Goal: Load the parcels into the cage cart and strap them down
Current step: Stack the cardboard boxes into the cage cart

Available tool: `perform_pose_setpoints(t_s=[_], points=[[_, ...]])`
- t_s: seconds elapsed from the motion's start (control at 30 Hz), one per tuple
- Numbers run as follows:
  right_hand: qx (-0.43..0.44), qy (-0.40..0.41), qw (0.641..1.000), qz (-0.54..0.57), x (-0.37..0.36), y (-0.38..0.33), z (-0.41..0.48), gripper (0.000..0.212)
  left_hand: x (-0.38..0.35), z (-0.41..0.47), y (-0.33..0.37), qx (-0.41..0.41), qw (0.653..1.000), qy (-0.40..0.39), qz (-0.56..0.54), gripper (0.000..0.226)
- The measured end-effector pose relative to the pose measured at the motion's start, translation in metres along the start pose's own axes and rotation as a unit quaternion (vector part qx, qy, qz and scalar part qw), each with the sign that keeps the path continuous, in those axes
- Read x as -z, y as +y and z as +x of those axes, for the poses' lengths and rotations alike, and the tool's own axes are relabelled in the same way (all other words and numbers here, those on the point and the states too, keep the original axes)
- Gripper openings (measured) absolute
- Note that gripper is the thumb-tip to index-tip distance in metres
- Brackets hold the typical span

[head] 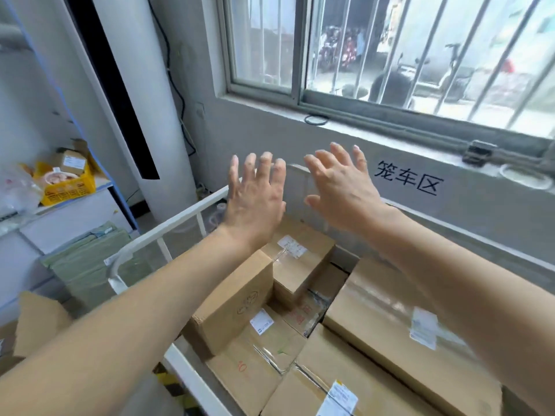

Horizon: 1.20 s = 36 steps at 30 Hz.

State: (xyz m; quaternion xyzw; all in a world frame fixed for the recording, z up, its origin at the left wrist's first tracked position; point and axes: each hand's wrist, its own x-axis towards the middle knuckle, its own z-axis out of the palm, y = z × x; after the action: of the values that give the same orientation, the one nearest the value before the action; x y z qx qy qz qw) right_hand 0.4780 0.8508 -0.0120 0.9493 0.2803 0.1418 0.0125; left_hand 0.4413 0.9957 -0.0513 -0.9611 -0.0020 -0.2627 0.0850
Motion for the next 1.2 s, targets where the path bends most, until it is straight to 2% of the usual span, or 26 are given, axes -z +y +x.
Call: perform_pose_setpoints(t_s=[0.13, 0.4, 0.6, 0.8, 0.97, 1.07, 1.2], points=[[-0.053, 0.038, 0.998, -0.023, 0.041, 0.034, -0.042, 0.069, 0.028, 0.016, 0.033, -0.07, 0.992, 0.108, -0.007, 0.078], [-0.196, 0.02, 0.976, -0.089, 0.069, 0.077, -0.121, 0.072, 0.055, 0.03, 0.121, -0.209, 0.955, 0.181, -0.108, 0.075], [-0.314, -0.013, 0.943, -0.108, 0.08, 0.101, -0.198, 0.072, 0.067, 0.018, 0.194, -0.304, 0.911, 0.194, -0.2, 0.079], [-0.457, -0.044, 0.877, -0.143, 0.104, 0.12, -0.299, 0.07, 0.101, -0.017, 0.279, -0.384, 0.848, 0.187, -0.313, 0.073], [-0.528, -0.048, 0.832, -0.163, 0.131, 0.138, -0.386, 0.07, 0.144, -0.062, 0.351, -0.44, 0.796, 0.206, -0.361, 0.071], [-0.55, -0.044, 0.817, -0.17, 0.139, 0.152, -0.438, 0.069, 0.164, -0.089, 0.394, -0.456, 0.782, 0.216, -0.366, 0.071], [-0.554, -0.041, 0.816, -0.162, 0.142, 0.184, -0.515, 0.069, 0.186, -0.131, 0.46, -0.464, 0.782, 0.21, -0.358, 0.071]])
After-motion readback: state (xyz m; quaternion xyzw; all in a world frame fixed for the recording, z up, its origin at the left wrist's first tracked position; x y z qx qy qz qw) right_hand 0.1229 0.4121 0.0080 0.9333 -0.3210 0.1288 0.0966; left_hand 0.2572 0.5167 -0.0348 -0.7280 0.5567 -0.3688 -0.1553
